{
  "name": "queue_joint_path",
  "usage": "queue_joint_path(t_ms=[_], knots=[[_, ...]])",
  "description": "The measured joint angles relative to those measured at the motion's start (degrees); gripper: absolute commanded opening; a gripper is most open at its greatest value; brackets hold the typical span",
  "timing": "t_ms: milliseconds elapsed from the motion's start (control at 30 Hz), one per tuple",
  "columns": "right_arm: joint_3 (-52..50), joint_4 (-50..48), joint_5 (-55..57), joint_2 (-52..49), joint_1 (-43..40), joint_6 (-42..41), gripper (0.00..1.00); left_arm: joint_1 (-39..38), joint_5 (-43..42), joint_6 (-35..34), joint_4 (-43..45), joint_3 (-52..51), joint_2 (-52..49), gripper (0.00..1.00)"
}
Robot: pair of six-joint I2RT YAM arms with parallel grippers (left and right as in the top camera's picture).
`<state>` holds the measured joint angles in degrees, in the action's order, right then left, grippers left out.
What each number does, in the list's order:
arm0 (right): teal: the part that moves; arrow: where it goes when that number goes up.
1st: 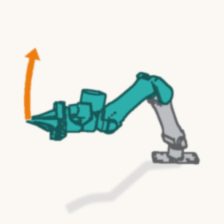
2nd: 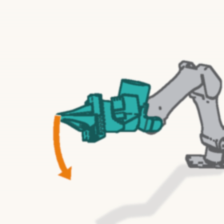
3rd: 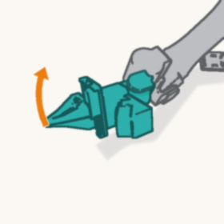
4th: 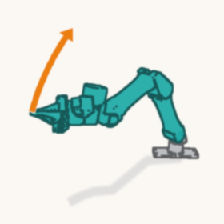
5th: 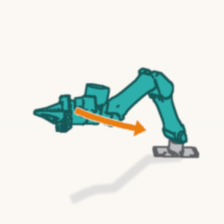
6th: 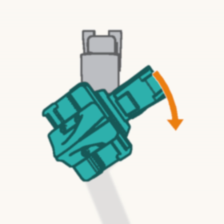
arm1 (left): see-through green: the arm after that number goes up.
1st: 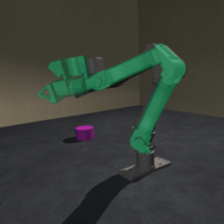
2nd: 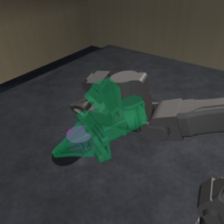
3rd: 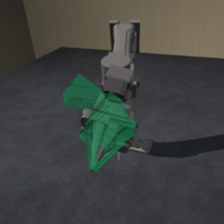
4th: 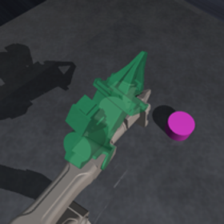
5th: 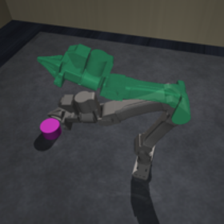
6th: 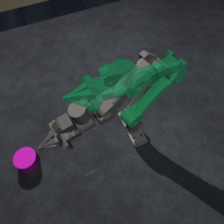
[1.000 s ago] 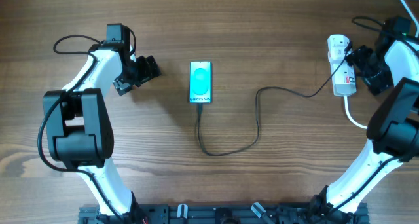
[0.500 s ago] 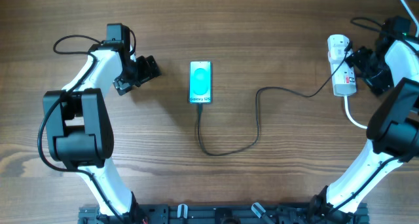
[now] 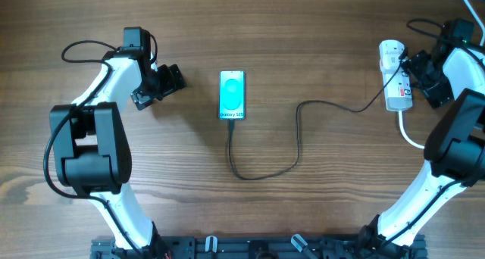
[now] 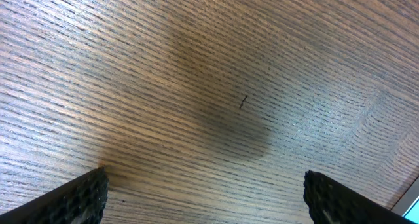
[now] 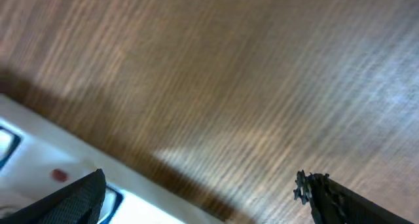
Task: Plug charger to phone and switch on socket
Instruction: 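Press the rocker switch down with the right gripper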
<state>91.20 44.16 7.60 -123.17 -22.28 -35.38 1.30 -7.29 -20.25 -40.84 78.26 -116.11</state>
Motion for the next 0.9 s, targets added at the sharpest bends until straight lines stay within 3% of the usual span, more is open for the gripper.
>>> queue_joint_path(t_ms=[900], knots=[[0.4, 1.0, -3.1, 0.0, -0.6, 5.5, 1.0, 0.0, 0.0, 0.0, 0.0, 0.0, 0.0, 1.0]])
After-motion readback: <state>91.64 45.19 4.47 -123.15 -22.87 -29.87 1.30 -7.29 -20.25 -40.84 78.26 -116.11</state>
